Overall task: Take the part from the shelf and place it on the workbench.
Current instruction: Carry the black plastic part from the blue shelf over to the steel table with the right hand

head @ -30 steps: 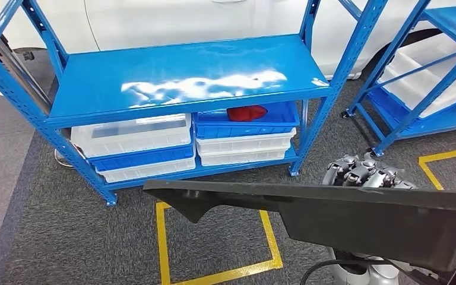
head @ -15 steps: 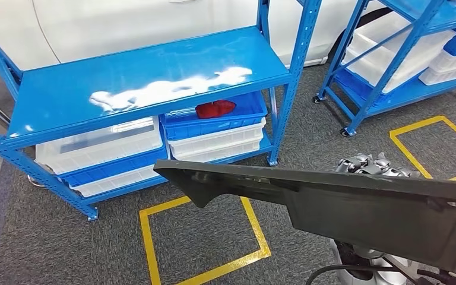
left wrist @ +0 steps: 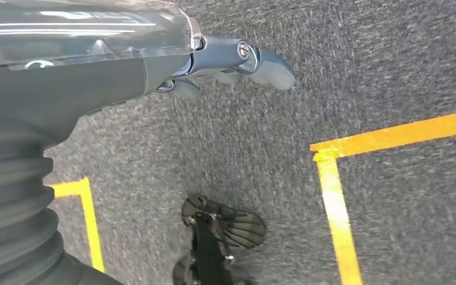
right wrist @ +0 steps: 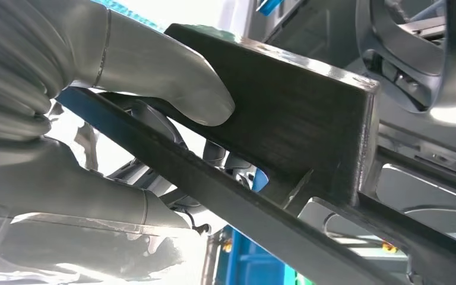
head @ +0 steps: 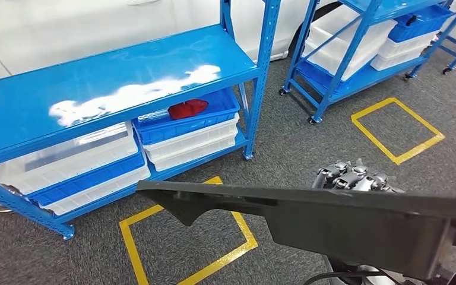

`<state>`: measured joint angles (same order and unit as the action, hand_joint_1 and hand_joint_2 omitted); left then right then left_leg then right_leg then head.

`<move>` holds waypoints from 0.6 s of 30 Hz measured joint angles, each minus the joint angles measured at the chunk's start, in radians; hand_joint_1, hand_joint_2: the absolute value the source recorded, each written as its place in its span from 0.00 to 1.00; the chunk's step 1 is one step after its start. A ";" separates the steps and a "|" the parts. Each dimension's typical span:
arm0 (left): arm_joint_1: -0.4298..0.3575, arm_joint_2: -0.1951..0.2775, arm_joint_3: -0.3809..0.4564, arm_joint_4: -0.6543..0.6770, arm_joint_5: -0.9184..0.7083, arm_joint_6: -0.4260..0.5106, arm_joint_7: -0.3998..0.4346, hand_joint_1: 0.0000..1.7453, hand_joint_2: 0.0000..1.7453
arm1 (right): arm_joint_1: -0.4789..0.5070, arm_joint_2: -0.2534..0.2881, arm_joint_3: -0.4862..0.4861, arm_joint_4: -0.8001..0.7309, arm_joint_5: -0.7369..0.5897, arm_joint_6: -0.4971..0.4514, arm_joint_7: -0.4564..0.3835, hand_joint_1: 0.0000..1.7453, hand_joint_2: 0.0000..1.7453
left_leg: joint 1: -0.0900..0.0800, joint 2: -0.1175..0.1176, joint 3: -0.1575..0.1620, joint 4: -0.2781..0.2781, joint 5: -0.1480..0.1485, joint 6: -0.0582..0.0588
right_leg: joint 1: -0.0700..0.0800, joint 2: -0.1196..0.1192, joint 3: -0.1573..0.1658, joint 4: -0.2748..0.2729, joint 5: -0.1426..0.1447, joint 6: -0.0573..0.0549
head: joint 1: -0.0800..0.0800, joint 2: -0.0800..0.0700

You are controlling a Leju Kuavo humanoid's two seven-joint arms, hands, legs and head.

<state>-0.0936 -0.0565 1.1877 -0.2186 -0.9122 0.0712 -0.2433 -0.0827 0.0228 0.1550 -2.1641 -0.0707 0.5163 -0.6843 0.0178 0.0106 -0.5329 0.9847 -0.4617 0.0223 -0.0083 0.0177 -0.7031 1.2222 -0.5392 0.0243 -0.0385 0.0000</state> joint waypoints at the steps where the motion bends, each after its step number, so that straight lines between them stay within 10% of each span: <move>1: 0.002 0.000 0.000 0.000 0.000 0.000 0.002 0.00 1.00 | 0.001 -0.002 0.002 0.003 0.000 0.000 0.000 1.00 1.00 | -0.001 0.013 -0.002 0.001 0.000 0.000 | -0.003 -0.007 -0.025 0.054 -0.018 0.003 | 0.000 0.000; 3: 0.001 0.000 0.000 0.000 0.001 -0.002 0.006 0.00 1.00 | 0.001 -0.007 0.004 0.010 -0.003 0.004 0.000 1.00 1.00 | -0.002 0.038 -0.004 0.003 -0.001 -0.002 | -0.006 -0.015 -0.020 0.056 -0.002 0.006 | 0.000 0.000; 7: -0.003 -0.004 0.000 0.000 0.009 -0.001 0.009 0.00 1.00 | -0.007 -0.014 0.005 0.022 -0.021 0.032 0.000 1.00 1.00 | -0.007 0.075 0.001 0.006 -0.008 -0.015 | 0.002 -0.074 0.119 -0.196 0.090 -0.010 | 0.000 0.000; 10: -0.005 -0.006 0.000 0.000 0.016 0.008 0.009 0.00 1.00 | -0.017 -0.014 0.004 0.033 -0.034 0.065 0.000 1.00 1.00 | -0.011 0.100 0.005 0.005 -0.011 -0.032 | 0.008 -0.058 0.122 -0.218 0.095 -0.029 | 0.000 0.000; 13: -0.009 -0.007 0.001 0.000 0.021 0.011 -0.004 0.00 1.00 | -0.036 -0.008 0.001 0.044 -0.037 0.089 0.000 1.00 1.00 | -0.005 0.052 -0.018 0.070 -0.060 -0.046 | 0.000 -0.029 0.125 -0.231 0.106 -0.048 | 0.000 0.000; 16: -0.005 -0.007 0.002 0.000 0.022 0.006 -0.020 0.00 1.00 | -0.045 0.003 -0.014 0.054 -0.039 0.107 0.000 1.00 1.00 | -0.002 -0.001 -0.108 0.266 -0.152 -0.050 | 0.002 0.003 0.120 -0.230 0.110 -0.054 | 0.000 0.000; 18: -0.002 -0.004 0.003 0.000 0.025 0.004 -0.027 0.00 1.00 | -0.044 0.008 -0.029 0.056 -0.042 0.126 0.000 1.00 1.00 | -0.002 -0.005 -0.123 0.288 -0.136 -0.049 | 0.004 0.028 0.119 -0.227 0.110 -0.054 | 0.000 0.000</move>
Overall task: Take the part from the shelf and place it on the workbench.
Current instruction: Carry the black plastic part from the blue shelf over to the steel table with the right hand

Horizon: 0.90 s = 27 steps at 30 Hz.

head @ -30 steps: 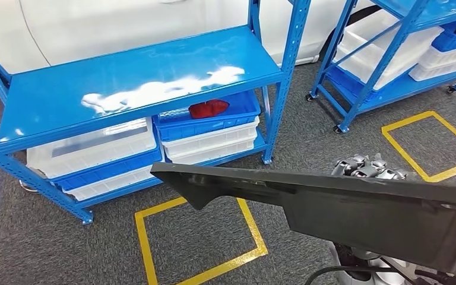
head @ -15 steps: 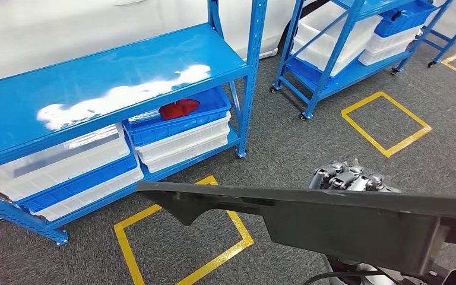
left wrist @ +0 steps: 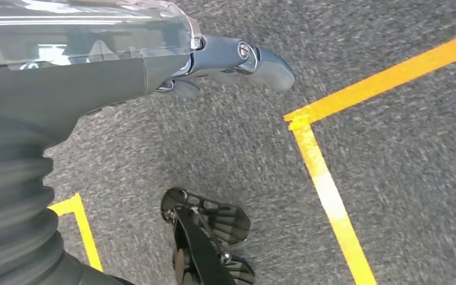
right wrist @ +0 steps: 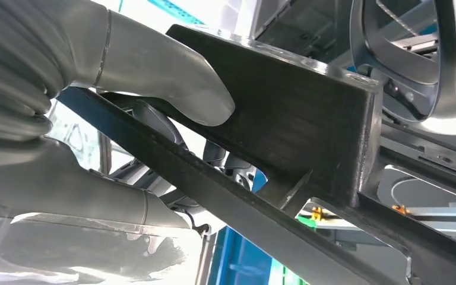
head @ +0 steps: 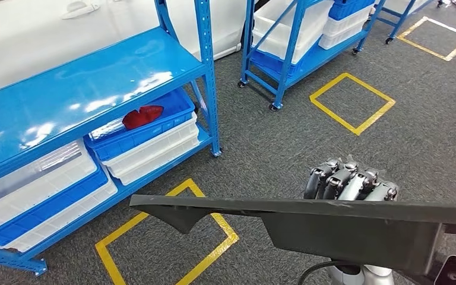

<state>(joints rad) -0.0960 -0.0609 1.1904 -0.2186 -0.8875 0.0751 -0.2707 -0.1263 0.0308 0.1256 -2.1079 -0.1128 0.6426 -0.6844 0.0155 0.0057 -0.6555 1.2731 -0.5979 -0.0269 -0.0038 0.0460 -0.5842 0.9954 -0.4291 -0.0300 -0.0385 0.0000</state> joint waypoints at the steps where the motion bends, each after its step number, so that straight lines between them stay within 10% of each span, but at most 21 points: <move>1: 0.000 0.001 0.001 0.000 0.002 0.000 -0.003 0.00 1.00 | 0.001 0.004 -0.009 0.000 -0.001 0.011 0.000 1.00 1.00 | 0.000 -0.004 0.021 -0.048 0.035 0.002 | 0.000 0.013 0.001 0.002 0.000 0.001 | 0.000 0.000; 4: 0.001 0.007 0.006 0.000 0.009 -0.002 -0.009 0.00 1.00 | 0.003 0.021 -0.030 -0.002 0.000 0.037 0.000 1.00 1.00 | 0.003 -0.058 0.107 -0.241 0.120 0.011 | 0.000 0.049 -0.003 0.011 -0.001 0.010 | 0.000 0.000; 8: -0.002 0.015 0.009 -0.001 0.015 -0.001 -0.008 0.00 1.00 | 0.005 0.040 -0.043 -0.011 0.016 0.030 0.000 1.00 1.00 | 0.000 -0.052 0.121 -0.278 0.129 0.027 | -0.005 0.078 -0.018 0.015 0.005 0.036 | 0.000 0.000; 13: -0.001 0.022 0.011 -0.002 0.015 0.001 0.001 0.00 1.00 | -0.006 0.044 -0.036 -0.022 0.072 -0.052 0.000 1.00 1.00 | 0.001 0.011 0.123 -0.288 0.136 0.048 | -0.007 -0.032 -0.128 0.241 -0.112 0.056 | 0.000 0.000; 16: 0.001 0.026 0.014 -0.002 0.015 0.002 0.009 0.00 1.00 | -0.006 0.042 -0.004 -0.026 0.092 -0.117 0.000 1.00 1.00 | 0.000 0.051 0.123 -0.285 0.131 0.045 | -0.014 -0.046 -0.133 0.256 -0.091 0.062 | 0.000 0.000; 19: -0.001 0.028 0.014 -0.002 0.015 0.003 0.015 0.00 1.00 | -0.013 0.029 0.028 -0.040 0.094 -0.163 0.000 1.00 1.00 | -0.004 0.078 0.131 -0.283 0.124 0.034 | -0.007 -0.099 -0.024 0.058 -0.016 0.049 | 0.000 0.000; 23: -0.005 0.032 0.015 -0.002 0.014 0.000 0.030 0.00 1.00 | -0.017 0.006 0.052 -0.053 0.094 -0.197 0.000 1.00 1.00 | -0.006 0.108 0.140 -0.285 0.115 0.011 | 0.001 -0.091 -0.007 0.009 -0.008 0.023 | 0.000 0.000; 27: -0.003 0.037 0.015 -0.002 0.012 -0.008 0.041 0.00 1.00 | -0.019 -0.010 0.074 -0.062 0.097 -0.215 0.000 1.00 1.00 | 0.000 0.022 0.079 -0.131 0.019 -0.002 | -0.005 -0.047 -0.003 -0.005 0.002 0.002 | 0.000 0.000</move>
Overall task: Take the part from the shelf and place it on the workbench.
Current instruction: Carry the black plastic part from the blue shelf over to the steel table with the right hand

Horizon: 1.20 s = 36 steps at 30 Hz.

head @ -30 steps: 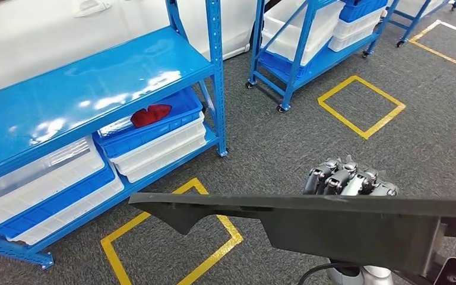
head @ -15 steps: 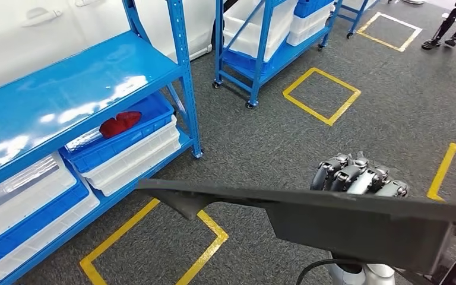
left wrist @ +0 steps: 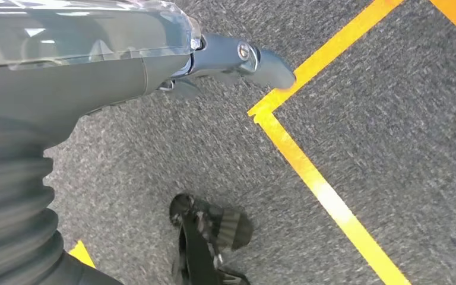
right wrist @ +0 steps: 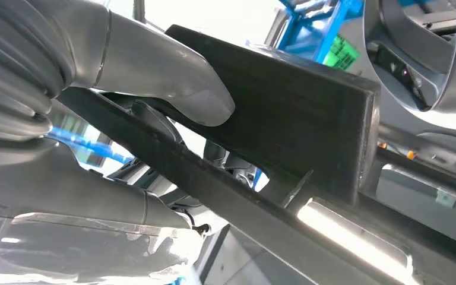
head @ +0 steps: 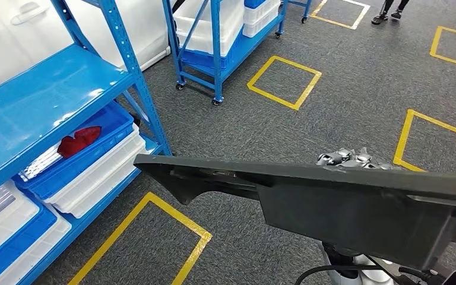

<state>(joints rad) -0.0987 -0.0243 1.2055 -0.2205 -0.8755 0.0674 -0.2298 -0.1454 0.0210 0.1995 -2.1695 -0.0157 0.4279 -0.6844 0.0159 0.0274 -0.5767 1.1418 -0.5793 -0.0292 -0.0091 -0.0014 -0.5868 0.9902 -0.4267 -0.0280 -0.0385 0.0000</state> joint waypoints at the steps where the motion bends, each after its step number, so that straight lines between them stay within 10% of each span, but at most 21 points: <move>1: 0.003 0.001 0.000 0.000 0.000 -0.002 0.004 0.00 1.00 | 0.001 -0.003 0.006 0.000 0.002 -0.004 0.000 1.00 1.00 | 0.001 -0.013 -0.034 0.071 -0.030 -0.001 | 0.001 0.013 -0.001 0.001 0.000 -0.001 | 0.000 0.000; 3: 0.008 0.003 0.001 0.000 -0.001 -0.004 0.008 0.00 1.00 | 0.004 -0.010 0.018 0.000 0.009 -0.012 0.000 1.00 1.00 | 0.001 -0.021 -0.074 0.142 -0.040 -0.002 | 0.002 0.041 -0.002 0.004 0.000 -0.001 | 0.000 0.000; 7: 0.009 0.004 0.001 0.000 -0.004 -0.008 0.009 0.00 1.00 | 0.008 -0.022 0.032 0.000 0.015 -0.022 0.000 1.00 1.00 | 0.008 -0.075 0.011 -0.075 0.089 0.004 | 0.003 0.093 -0.005 0.016 -0.004 0.008 | 0.000 0.000; 9: 0.011 0.004 0.001 0.000 -0.006 -0.010 0.011 0.00 1.00 | 0.011 -0.027 0.038 -0.002 0.014 -0.028 0.000 1.00 1.00 | 0.009 -0.109 0.032 -0.132 0.103 0.011 | 0.002 0.116 -0.015 0.022 -0.002 0.020 | 0.000 0.000; 11: 0.011 0.003 0.001 0.000 -0.009 -0.012 0.015 0.00 1.00 | 0.014 -0.033 0.045 -0.007 0.016 -0.034 0.000 1.00 1.00 | 0.006 -0.092 0.033 -0.135 0.105 0.022 | -0.001 0.135 -0.022 0.022 0.002 0.035 | 0.000 0.000; 15: 0.010 0.001 0.001 0.000 -0.017 -0.014 0.023 0.00 1.00 | 0.010 -0.043 0.065 -0.019 0.020 -0.040 0.000 1.00 1.00 | 0.004 -0.039 0.037 -0.145 0.113 0.047 | 0.001 0.031 -0.089 0.157 -0.074 0.050 | 0.000 0.000; 18: 0.016 0.001 0.001 0.000 -0.021 -0.015 0.022 0.00 1.00 | 0.009 -0.047 0.087 -0.021 0.032 -0.050 0.000 1.00 1.00 | -0.001 0.004 0.036 -0.145 0.110 0.050 | -0.004 0.009 -0.167 0.314 -0.129 0.056 | 0.000 0.000; 23: 0.013 -0.006 -0.001 0.000 -0.033 -0.029 0.022 0.00 1.00 | 0.008 -0.056 0.119 -0.036 0.061 -0.088 0.000 1.00 1.00 | -0.008 0.054 0.048 -0.144 0.098 0.037 | 0.008 -0.050 -0.021 0.053 -0.019 0.036 | 0.000 0.000; 26: 0.010 -0.009 -0.002 0.000 -0.039 -0.036 0.028 0.00 1.00 | 0.002 -0.080 0.140 -0.041 0.063 -0.127 0.000 1.00 1.00 | -0.011 0.078 0.055 -0.145 0.092 0.022 | 0.015 -0.039 -0.011 0.022 -0.017 0.020 | 0.000 0.000; 29: 0.005 -0.015 -0.003 0.001 -0.040 -0.039 0.029 0.00 1.00 | -0.014 -0.121 0.153 -0.039 0.026 -0.149 0.000 1.00 1.00 | -0.006 0.034 0.038 -0.092 0.052 0.008 | 0.008 -0.011 -0.005 0.009 -0.008 0.003 | 0.000 0.000; 33: 0.014 -0.021 -0.003 0.001 -0.040 -0.040 0.028 0.00 1.00 | -0.027 -0.174 0.155 -0.033 -0.019 -0.149 0.000 1.00 1.00 | -0.003 -0.020 -0.080 0.144 -0.043 0.000 | 0.008 0.034 -0.005 0.008 -0.006 -0.004 | 0.000 0.000; 36: 0.016 -0.024 -0.003 0.001 -0.040 -0.041 0.028 0.00 1.00 | -0.028 -0.197 0.155 -0.031 -0.023 -0.145 0.000 1.00 1.00 | 0.000 -0.038 -0.043 0.037 0.048 0.002 | 0.006 0.073 -0.002 0.014 -0.009 0.000 | 0.000 0.000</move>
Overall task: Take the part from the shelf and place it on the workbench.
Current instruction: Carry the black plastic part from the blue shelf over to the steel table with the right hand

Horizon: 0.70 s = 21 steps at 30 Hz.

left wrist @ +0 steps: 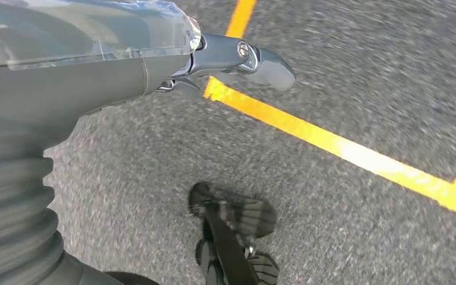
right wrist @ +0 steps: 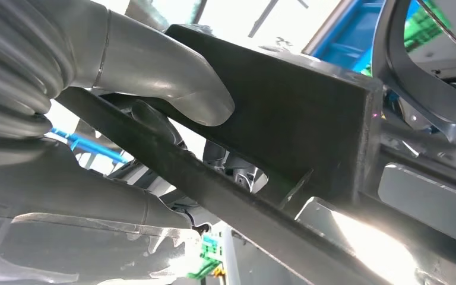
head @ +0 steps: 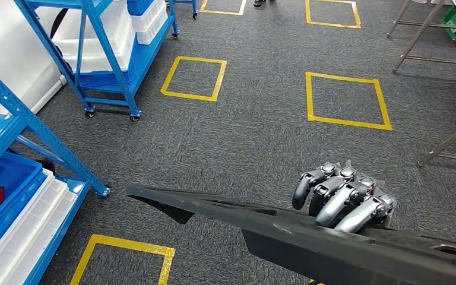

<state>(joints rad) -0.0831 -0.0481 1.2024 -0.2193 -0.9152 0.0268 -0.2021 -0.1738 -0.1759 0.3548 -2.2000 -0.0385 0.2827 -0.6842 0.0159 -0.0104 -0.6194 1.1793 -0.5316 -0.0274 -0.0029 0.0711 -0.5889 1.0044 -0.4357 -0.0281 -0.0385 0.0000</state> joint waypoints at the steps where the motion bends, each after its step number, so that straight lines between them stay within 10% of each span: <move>1: 0.000 0.000 0.000 0.000 0.000 0.000 0.000 0.00 1.00 | -0.001 -0.005 0.000 0.000 0.000 0.000 0.000 1.00 1.00 | 0.002 -0.022 0.030 -0.070 0.031 0.002 | 0.001 0.012 -0.001 0.004 -0.002 0.004 | 0.000 0.000; 3: 0.000 -0.001 0.000 0.000 0.000 0.000 -0.001 0.00 1.00 | -0.003 -0.013 0.000 0.000 -0.001 0.000 0.000 1.00 1.00 | 0.005 -0.057 0.065 -0.154 0.057 0.009 | 0.000 0.035 -0.007 0.012 -0.003 0.015 | 0.000 0.000; 6: -0.003 -0.004 0.000 0.000 0.000 0.000 -0.002 0.00 1.00 | -0.005 -0.024 0.000 0.000 -0.002 0.000 0.000 1.00 1.00 | 0.002 -0.038 0.071 -0.168 0.058 0.029 | -0.004 0.059 -0.017 0.012 0.002 0.035 | 0.000 0.000; 10: -0.005 -0.008 0.000 0.000 0.000 0.000 -0.004 0.00 1.00 | -0.011 -0.036 -0.001 0.001 -0.002 0.000 0.000 1.00 1.00 | -0.001 0.013 0.075 -0.182 0.067 0.052 | -0.002 -0.039 -0.097 0.173 -0.088 0.051 | 0.000 0.000; 13: -0.002 -0.008 0.000 0.000 0.000 0.000 -0.004 0.00 1.00 | -0.010 -0.041 -0.001 0.002 -0.002 0.000 0.000 1.00 1.00 | -0.007 0.053 0.076 -0.182 0.063 0.054 | -0.009 -0.064 -0.162 0.302 -0.124 0.057 | 0.000 0.000; 18: -0.005 -0.009 0.000 0.000 0.000 0.000 -0.004 0.00 1.00 | -0.012 -0.045 -0.001 0.003 -0.002 0.000 0.000 1.00 1.00 | -0.013 0.100 0.090 -0.181 0.050 0.038 | 0.002 -0.133 -0.014 0.023 -0.009 0.037 | 0.000 0.000; 21: -0.008 -0.010 0.000 0.000 0.000 0.000 -0.004 0.00 1.00 | -0.013 -0.047 -0.001 0.003 -0.002 0.000 0.000 1.00 1.00 | -0.013 0.120 0.098 -0.182 0.042 0.021 | 0.007 -0.114 -0.008 0.004 -0.007 0.020 | 0.000 0.000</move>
<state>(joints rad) -0.0911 -0.0577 1.2023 -0.2193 -0.9152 0.0267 -0.2059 -0.1868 -0.2233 0.3534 -2.1970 -0.0405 0.2831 -0.6844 0.0026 0.1095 -0.5212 0.9971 -0.4897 -0.0067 0.0045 -0.0428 -0.5970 1.0084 -0.4425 -0.0082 -0.0385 0.0000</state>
